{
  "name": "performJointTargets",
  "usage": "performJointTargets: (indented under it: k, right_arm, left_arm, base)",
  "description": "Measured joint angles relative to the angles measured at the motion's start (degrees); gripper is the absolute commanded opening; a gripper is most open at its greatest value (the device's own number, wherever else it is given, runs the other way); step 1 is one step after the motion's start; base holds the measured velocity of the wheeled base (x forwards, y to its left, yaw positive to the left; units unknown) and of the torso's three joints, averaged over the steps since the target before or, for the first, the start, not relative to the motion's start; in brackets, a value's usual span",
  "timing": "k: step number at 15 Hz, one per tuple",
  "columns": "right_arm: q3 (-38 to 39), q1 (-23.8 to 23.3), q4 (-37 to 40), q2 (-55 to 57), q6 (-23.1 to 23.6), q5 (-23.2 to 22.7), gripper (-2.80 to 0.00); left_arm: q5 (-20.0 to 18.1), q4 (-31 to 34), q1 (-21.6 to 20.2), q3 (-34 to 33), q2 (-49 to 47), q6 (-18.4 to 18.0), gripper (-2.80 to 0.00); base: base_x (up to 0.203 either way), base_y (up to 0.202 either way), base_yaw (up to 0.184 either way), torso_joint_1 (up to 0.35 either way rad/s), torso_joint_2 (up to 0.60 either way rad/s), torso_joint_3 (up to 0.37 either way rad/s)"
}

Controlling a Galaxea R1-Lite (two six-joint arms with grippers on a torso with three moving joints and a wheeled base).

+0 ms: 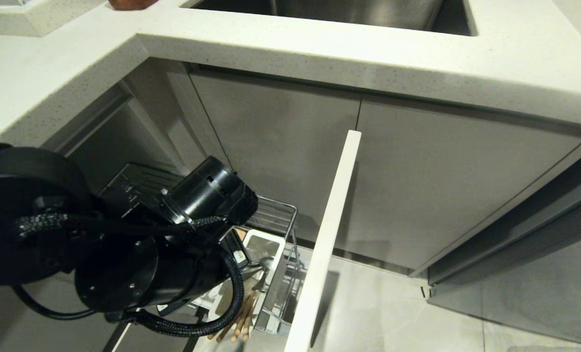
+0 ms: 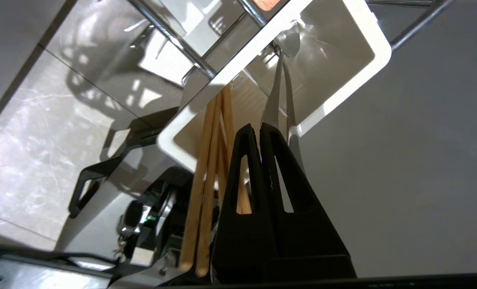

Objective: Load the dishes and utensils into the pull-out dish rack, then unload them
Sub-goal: Take the spoon out of the cupboard

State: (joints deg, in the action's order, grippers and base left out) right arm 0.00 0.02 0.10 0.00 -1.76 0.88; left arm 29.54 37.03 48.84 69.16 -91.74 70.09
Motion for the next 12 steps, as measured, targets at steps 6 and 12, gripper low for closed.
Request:
performJointTargets:
  k: [6,12]
  right_arm:
    - [0.00,0.02,0.00,0.00,0.00,0.00,-2.80]
    - [0.00,0.00,0.00,0.00,0.00,0.00,-2.80]
  left_arm:
    - [1.00,-6.63,-0.09,-2.65,-1.26,-1.08,0.00]
    - [3.91,-6.85,-0.13,-2.58,-1.28,-0.63,0.00]
  base:
    - [0.000,0.000,0.000,0.000,0.00,0.000]
    - [0.000,0.000,0.000,0.000,0.00,0.000]
